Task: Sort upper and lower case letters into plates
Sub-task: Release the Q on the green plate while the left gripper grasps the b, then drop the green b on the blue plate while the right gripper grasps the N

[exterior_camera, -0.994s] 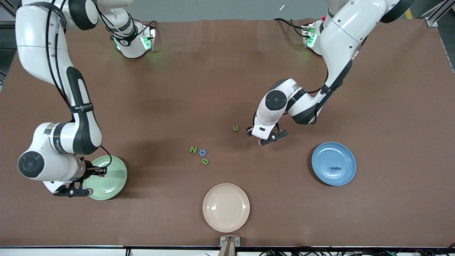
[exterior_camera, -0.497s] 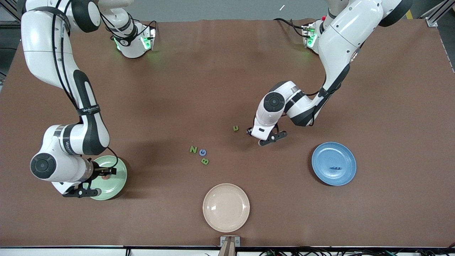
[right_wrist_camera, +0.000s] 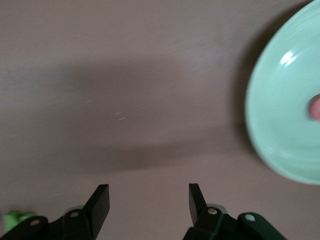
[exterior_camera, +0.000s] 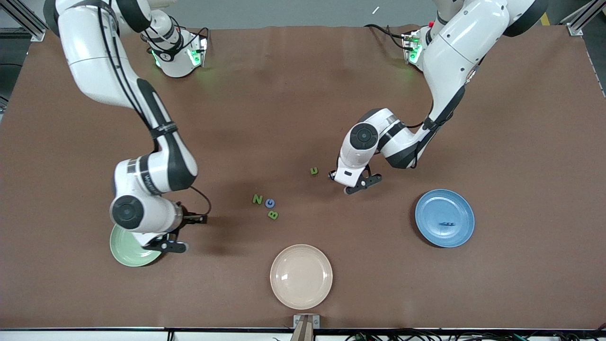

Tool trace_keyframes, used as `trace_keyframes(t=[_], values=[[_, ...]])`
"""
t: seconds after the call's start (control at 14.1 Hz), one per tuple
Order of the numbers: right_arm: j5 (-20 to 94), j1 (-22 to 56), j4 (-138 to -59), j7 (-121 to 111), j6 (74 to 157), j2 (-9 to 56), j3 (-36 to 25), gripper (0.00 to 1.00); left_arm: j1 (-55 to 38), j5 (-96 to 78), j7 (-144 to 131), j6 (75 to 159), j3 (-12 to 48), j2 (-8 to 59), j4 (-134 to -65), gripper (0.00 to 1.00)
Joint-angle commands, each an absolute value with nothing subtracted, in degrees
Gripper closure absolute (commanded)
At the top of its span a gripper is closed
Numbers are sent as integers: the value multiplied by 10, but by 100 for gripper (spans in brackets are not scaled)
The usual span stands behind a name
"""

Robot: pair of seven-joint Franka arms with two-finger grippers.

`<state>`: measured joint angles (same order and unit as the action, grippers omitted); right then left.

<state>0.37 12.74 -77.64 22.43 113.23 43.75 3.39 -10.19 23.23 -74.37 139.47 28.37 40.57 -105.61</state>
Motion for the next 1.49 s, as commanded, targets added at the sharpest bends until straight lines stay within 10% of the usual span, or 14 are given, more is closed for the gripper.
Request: trace_keyframes(t=[0.0,0.78,0.92,1.06,1.42], values=[[8,159,-788,308,1130,426,45,27,-96,246,-756,1389,280,398,-1044,100],[8,261,-904,465,1306,430,44,27,111,319,-543,1350,269,347,-1017,96],[7,261,-911,465,1309,429,44,27,139,319,-516,1351,268,362,-1015,72],[8,263,-914,465,1310,429,44,27,146,320,-516,1351,269,362,-1020,22],[7,265,-925,466,1324,430,44,36,136,319,-569,1335,323,347,-1047,1]])
